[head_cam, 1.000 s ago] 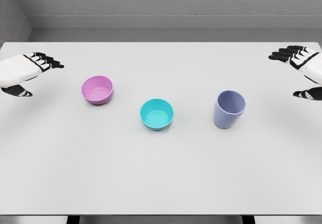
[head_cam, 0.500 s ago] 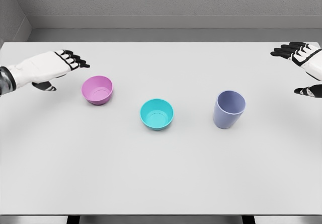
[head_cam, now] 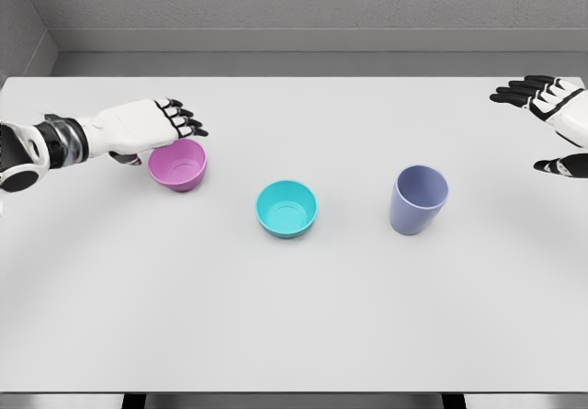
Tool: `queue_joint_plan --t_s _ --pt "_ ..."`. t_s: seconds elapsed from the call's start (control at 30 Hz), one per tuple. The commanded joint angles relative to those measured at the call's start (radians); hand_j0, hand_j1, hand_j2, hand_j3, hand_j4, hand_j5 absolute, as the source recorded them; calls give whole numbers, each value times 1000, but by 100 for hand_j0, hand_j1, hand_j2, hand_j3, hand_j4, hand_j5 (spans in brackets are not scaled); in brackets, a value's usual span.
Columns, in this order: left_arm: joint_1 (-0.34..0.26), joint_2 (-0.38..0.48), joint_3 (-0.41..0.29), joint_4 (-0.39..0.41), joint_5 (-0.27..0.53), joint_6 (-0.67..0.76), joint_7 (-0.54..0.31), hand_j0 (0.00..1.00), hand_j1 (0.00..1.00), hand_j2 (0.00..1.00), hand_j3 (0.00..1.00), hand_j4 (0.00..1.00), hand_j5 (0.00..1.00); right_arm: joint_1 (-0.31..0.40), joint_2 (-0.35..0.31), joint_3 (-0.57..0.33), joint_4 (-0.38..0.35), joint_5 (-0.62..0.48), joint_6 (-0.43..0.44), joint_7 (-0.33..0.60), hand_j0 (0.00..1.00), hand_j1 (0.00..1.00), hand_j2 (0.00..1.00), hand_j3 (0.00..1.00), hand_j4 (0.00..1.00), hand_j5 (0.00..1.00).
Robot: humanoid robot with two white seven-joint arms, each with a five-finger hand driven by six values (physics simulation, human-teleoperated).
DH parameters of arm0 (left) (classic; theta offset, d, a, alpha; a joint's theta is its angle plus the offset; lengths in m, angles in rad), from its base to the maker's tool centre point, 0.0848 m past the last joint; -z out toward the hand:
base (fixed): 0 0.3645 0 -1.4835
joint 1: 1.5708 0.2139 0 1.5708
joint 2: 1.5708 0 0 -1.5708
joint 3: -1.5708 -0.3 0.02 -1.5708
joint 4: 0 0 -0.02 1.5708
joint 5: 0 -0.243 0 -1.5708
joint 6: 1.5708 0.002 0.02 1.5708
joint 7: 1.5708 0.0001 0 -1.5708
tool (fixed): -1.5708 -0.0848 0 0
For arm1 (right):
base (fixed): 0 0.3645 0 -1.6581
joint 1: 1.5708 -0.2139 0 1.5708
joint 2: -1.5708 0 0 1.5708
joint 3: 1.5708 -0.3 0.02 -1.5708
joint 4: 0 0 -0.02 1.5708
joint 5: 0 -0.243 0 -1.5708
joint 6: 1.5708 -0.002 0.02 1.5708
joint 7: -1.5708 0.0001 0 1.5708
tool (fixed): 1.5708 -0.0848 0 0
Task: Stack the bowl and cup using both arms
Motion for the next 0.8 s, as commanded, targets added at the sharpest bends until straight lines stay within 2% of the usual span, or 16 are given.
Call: queue_joint_plan --t_s 0.0,0.77 --pt "0 -7 -42 6 5 2 1 100 100 100 100 100 100 0 -2 -1 -3 -6 1 -1 100 100 100 100 100 100" --pt "-2 -19 -45 5 -3 2 -2 99 99 99 99 99 99 0 -2 -1 -7 -6 1 -1 100 100 100 100 100 100"
